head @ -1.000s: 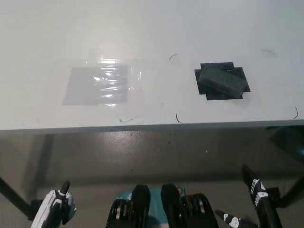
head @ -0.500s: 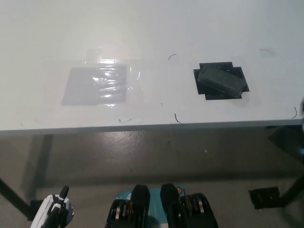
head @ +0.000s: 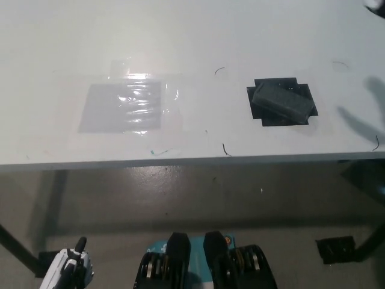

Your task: A whiteboard eraser is kept on the black marked spot on the table infront of the robot and the robot uses its right hand to swipe it back and forth on the table twice to clean it

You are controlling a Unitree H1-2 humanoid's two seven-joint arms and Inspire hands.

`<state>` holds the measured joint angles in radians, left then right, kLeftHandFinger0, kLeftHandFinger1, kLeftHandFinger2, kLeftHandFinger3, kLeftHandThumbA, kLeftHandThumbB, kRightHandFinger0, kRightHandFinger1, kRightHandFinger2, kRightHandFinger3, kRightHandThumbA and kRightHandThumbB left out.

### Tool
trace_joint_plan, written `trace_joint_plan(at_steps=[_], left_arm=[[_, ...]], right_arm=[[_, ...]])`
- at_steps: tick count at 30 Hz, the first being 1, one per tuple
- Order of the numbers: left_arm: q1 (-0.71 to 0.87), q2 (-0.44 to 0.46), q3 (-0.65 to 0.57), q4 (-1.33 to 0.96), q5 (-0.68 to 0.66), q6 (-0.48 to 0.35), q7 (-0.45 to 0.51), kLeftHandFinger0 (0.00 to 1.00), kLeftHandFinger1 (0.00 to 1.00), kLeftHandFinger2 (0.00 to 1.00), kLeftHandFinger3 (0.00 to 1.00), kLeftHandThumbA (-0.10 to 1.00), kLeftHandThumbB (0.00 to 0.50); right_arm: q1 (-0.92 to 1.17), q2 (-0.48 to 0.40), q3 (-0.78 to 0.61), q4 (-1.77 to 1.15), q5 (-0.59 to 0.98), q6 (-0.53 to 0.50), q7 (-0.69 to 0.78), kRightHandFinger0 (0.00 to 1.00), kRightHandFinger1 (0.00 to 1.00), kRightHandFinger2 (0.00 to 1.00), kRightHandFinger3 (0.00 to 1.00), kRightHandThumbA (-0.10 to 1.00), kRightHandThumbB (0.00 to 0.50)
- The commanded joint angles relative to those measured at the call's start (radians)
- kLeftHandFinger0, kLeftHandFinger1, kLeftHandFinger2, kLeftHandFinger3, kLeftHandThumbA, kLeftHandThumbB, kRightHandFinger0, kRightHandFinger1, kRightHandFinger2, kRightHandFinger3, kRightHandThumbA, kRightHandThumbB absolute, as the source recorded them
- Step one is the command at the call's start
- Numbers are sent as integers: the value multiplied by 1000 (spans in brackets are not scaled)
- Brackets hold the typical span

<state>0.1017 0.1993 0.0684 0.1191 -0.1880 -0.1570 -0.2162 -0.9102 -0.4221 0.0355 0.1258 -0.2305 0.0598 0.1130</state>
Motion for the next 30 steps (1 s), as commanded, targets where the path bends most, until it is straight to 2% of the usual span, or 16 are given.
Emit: trace_joint_plan(at_steps=[1, 3, 5, 7, 8, 10, 11, 15, 16, 18, 19, 25, 26, 29, 30], left_arm=[[17, 17, 25, -39, -37, -41, -17, 0, 0, 0, 0, 857, 354], [16, 17, 27, -41, -46, -32, -19, 0, 0, 0, 0, 839, 360], [14, 16, 27, -34, -49, -38, -22, 0, 0, 0, 0, 836, 369], [15, 15, 26, -36, -47, -35, -20, 0, 0, 0, 0, 832, 357], [20, 11, 22, -33, -34, -56, -17, 0, 0, 0, 0, 843, 328], [25, 7, 20, -33, -30, -62, -15, 0, 0, 0, 0, 843, 319], [29, 7, 20, -37, -31, -58, -16, 0, 0, 0, 0, 833, 316], [37, 12, 20, -50, -35, -40, -18, 0, 0, 0, 0, 835, 316], [35, 14, 20, -48, -36, -41, -20, 0, 0, 0, 0, 838, 327], [29, 12, 21, -41, -38, -51, -21, 0, 0, 0, 0, 829, 332], [29, 13, 21, -42, -37, -48, -21, 0, 0, 0, 0, 829, 332], [28, 10, 15, -33, -6, -79, -17, 0, 0, 0, 0, 846, 307], [31, 10, 14, -35, 2, -82, -14, 0, 0, 0, 0, 849, 306], [34, 9, 9, -31, 12, -90, -14, 0, 0, 0, 0, 855, 317], [35, 9, 6, -31, 18, -99, -14, 0, 0, 0, 0, 856, 309]], right_arm=[[-498, -24, 262, 485, -250, 309, 256, 1000, 1000, 1000, 1000, 853, 403], [-515, 28, 291, 602, -247, 298, 222, 1000, 1000, 1000, 1000, 870, 388], [-526, 54, 312, 663, -249, 303, 215, 1000, 1000, 1000, 1000, 903, 395], [-540, 79, 336, 744, -245, 298, 204, 1000, 1000, 1000, 1000, 920, 394], [-543, 109, 340, 823, -226, 290, 191, 1000, 1000, 1000, 1000, 887, 384], [-547, 132, 353, 887, -218, 284, 168, 1000, 1000, 1000, 1000, 877, 399], [-539, 145, 374, 914, -225, 272, 163, 1000, 1000, 1000, 1000, 907, 388], [-508, 166, 428, 979, -235, 240, 178, 1000, 1000, 1000, 1000, 989, 370], [-509, 169, 439, 1008, -235, 223, 175, 1000, 1000, 1000, 1000, 1000, 388], [-520, 176, 453, 1090, -222, 194, 174, 1000, 1000, 1000, 1000, 1000, 407], [-520, 179, 452, 1107, -213, 189, 173, 1000, 1000, 1000, 1000, 1000, 399], [-504, 191, 444, 1181, -183, 140, 168, 1000, 1000, 1000, 1000, 1000, 421], [-498, 194, 447, 1187, -186, 133, 168, 1000, 1000, 1000, 1000, 1000, 406], [-479, 198, 447, 1210, -187, 124, 172, 1000, 1000, 1000, 1000, 1000, 410], [-468, 197, 453, 1215, -194, 112, 167, 1000, 1000, 1000, 1000, 1000, 394]])
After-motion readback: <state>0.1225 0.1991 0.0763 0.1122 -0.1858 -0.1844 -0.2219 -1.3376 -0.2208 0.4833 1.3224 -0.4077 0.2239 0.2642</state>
